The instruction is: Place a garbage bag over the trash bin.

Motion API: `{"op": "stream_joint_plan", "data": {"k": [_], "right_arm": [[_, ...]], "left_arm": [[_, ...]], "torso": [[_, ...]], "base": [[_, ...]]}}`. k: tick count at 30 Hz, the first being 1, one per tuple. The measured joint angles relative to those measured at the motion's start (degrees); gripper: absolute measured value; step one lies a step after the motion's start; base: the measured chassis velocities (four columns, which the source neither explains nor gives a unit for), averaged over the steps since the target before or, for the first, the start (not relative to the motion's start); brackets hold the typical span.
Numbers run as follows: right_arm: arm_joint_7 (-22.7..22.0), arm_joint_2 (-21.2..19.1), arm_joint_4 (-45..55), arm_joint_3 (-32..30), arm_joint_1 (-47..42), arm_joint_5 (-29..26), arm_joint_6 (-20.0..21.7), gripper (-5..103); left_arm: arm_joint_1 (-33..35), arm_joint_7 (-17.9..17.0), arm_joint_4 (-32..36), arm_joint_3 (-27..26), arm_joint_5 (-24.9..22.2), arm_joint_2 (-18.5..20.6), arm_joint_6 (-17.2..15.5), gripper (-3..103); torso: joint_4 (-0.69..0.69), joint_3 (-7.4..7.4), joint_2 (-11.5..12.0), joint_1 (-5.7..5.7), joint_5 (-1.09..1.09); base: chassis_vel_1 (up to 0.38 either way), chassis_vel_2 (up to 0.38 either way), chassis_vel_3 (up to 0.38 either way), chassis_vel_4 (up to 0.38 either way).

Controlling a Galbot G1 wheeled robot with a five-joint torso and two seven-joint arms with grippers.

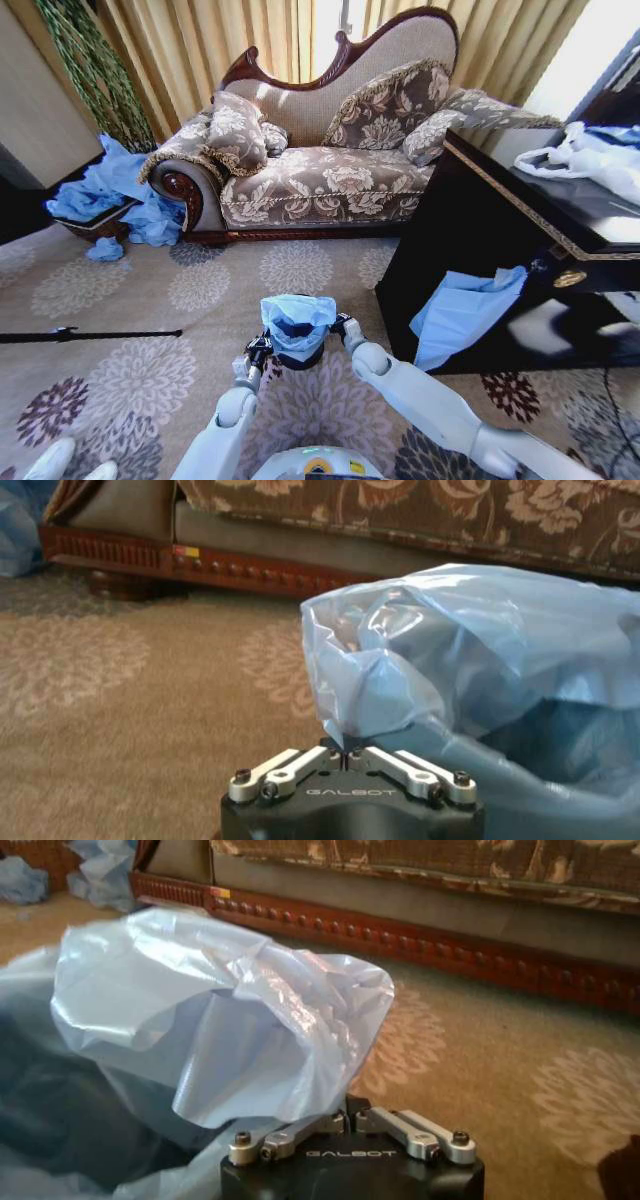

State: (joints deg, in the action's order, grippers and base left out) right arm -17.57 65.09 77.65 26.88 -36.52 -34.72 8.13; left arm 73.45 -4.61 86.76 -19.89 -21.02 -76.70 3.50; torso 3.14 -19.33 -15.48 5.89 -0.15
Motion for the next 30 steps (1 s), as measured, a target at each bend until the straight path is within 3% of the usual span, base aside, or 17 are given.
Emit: {"op": "stream_joint_plan", "data": {"k": [11, 14, 18, 19, 21, 26, 30], "right_arm": [[2.1, 1.69, -3.6, -1.98, 1.4, -0.52, 1.02, -3], [1.52, 1.27, -2.71, -1.8, 1.64, -1.41, 2.54, 12], [0.61, 0.45, -1.3, -1.75, 1.11, -1.51, 2.69, 22], [0.11, -0.33, 0.24, -1.76, 0.69, -1.91, 2.92, 28], [-0.1, -0.84, 1.1, -1.76, 0.49, -2.06, 3.02, 33], [0.13, -4.06, 4.96, -2.21, -1.1, -2.13, 2.68, 55], [0.33, -5.59, 7.06, -2.75, -2.64, -1.8, 2.19, 66]], "left_arm": [[0.58, 0.11, -0.29, -0.48, -0.52, 0.0, 0.07, 0], [0.4, -0.03, -0.38, -0.54, -0.63, -0.04, 0.02, 0], [0.48, -0.55, -0.24, -0.54, -0.67, -0.09, -0.01, -2], [0.68, -0.68, 0.01, -0.54, -0.67, -0.15, 0.02, 9], [0.81, -0.74, 0.14, -0.54, -0.66, -0.15, 0.09, 9], [2.45, -0.88, 1.56, -0.55, 0.19, 0.07, 1.5, 31], [3.83, -0.87, 2.64, -0.64, 0.58, 0.27, 1.78, 42]], "torso": [[0.01, 0.0, 0.0, 0.0, 0.0], [0.02, 0.0, 0.0, 0.0, 0.0], [0.01, 0.0, 0.0, 0.0, 0.0], [0.01, 0.0, 0.0, 0.0, 0.0], [0.01, 0.0, 0.0, 0.0, 0.01], [0.02, 0.01, 0.0, 0.0, 0.0], [0.01, 0.01, 0.0, 0.0, 0.0]], "base": [[0.0, 0.0, 0.0, 0.0], [0.0, 0.0, 0.0, 0.0], [0.0, 0.0, 0.0, 0.0], [0.0, 0.0, 0.0, 0.0], [0.0, 0.0, 0.0, 0.0], [0.0, 0.0, 0.0, 0.0], [0.0, 0.0, 0.0, 0.0]]}}
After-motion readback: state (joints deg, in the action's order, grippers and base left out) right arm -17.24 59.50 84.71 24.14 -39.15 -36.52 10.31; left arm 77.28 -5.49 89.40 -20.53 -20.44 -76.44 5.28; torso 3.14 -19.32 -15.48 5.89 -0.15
